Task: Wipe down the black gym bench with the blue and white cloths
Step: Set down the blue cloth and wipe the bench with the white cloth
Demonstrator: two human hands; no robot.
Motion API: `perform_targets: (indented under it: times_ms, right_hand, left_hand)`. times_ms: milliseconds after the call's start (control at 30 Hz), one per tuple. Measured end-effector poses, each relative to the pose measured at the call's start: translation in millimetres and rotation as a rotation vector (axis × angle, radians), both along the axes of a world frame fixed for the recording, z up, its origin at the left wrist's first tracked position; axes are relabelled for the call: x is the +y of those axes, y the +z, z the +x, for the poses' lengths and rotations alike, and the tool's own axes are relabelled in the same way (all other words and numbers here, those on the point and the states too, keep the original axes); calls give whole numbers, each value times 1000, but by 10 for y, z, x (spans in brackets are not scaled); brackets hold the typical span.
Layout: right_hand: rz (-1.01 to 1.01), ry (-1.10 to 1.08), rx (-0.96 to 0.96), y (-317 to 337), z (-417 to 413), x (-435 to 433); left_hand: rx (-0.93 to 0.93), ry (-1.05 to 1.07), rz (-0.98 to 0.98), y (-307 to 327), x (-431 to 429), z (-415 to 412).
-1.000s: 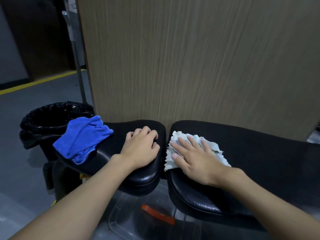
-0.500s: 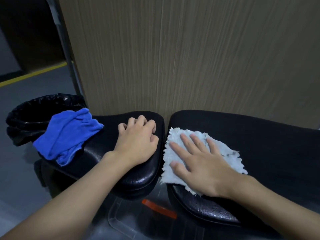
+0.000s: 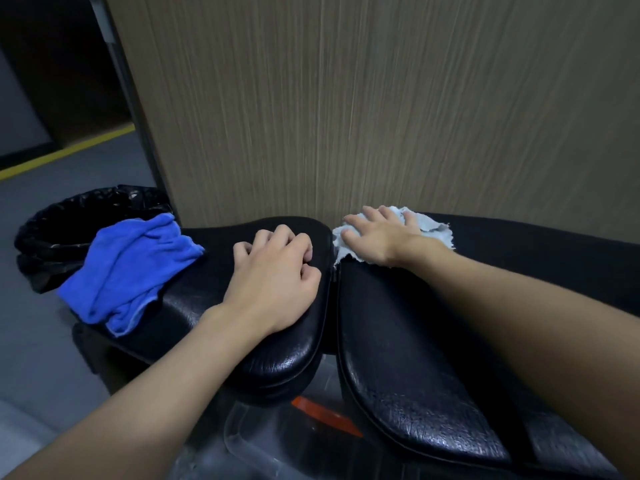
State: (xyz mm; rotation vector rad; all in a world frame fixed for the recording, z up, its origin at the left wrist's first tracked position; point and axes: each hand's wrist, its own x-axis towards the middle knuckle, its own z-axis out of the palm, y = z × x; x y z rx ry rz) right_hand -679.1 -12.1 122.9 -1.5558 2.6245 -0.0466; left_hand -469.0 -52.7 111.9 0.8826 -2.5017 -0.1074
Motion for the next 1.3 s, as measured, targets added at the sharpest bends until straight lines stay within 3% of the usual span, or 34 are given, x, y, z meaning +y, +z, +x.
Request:
perform_targets:
  times_ms: [467, 633, 800, 1300]
  right_hand:
    - [-28, 241, 24, 30, 1048, 1531]
    - [7, 280, 37, 19, 1176, 1863]
    - [-11, 228, -30, 31, 955, 1662]
    - [-9, -65, -22, 17, -445, 234]
  left_hand:
    - [-61, 15, 46, 73, 91, 7]
    - [-9, -99, 140, 121, 149, 4]
    - [6, -147, 244, 155, 304, -51]
    - [-124, -188, 92, 55, 288, -96]
